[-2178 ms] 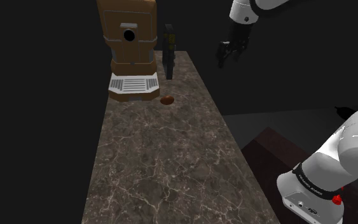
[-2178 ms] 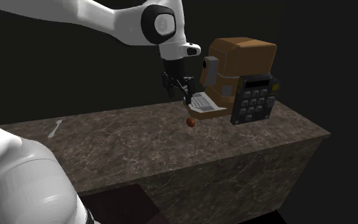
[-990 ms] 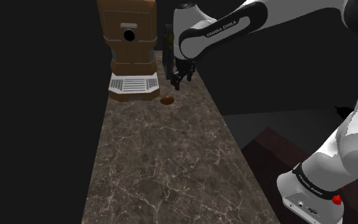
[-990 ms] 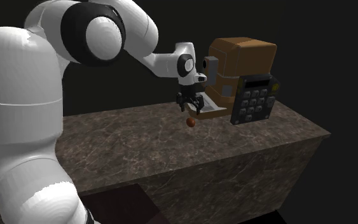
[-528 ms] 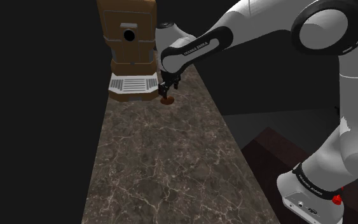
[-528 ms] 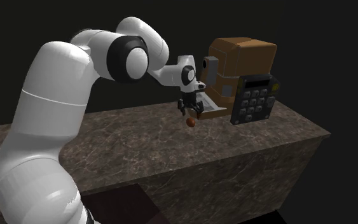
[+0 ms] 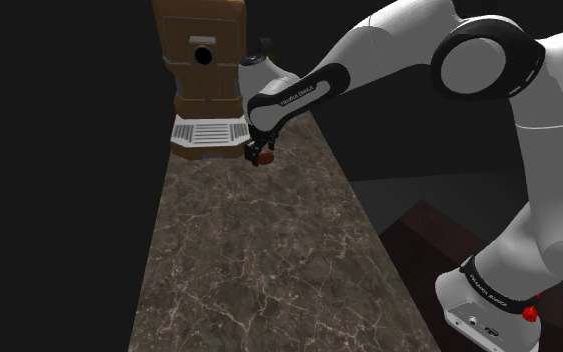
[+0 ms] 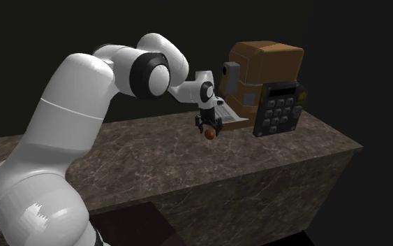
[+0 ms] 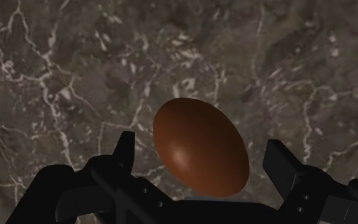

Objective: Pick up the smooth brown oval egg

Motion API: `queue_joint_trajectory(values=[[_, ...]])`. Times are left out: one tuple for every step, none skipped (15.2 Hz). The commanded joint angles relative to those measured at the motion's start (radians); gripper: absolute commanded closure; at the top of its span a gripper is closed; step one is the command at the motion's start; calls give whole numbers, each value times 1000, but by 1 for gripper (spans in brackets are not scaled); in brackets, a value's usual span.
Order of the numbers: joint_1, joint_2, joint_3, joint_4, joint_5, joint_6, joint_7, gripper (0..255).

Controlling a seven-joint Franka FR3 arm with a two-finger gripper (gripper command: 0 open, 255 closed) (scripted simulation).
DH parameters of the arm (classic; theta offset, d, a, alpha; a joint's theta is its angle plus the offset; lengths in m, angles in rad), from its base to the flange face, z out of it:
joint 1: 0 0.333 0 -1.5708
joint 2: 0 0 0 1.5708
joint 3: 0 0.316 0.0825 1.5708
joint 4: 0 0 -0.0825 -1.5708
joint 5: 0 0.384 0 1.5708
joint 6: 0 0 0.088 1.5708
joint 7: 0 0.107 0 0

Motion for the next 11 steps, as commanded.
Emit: queue_joint_trajectory(values=[[2,17,-2,4,-3,13,3,0],[2,17,-2,4,-3,13,3,0],[1,18,-2,6,-3,13,3,255],[2,18,-2,5,-3,13,3,255],[2,18,-2,5,-3,13,3,255],[2,18,-2,5,-3,13,4,255],[2,18,-2,6,-3,13,3,255],[2,18,-2,6,-3,12,3,255],[2,18,-2,5,-3,12,4,255],[2,18,-2,5,-3,13,4,255],[2,18,-2,5,-3,13,4,255]])
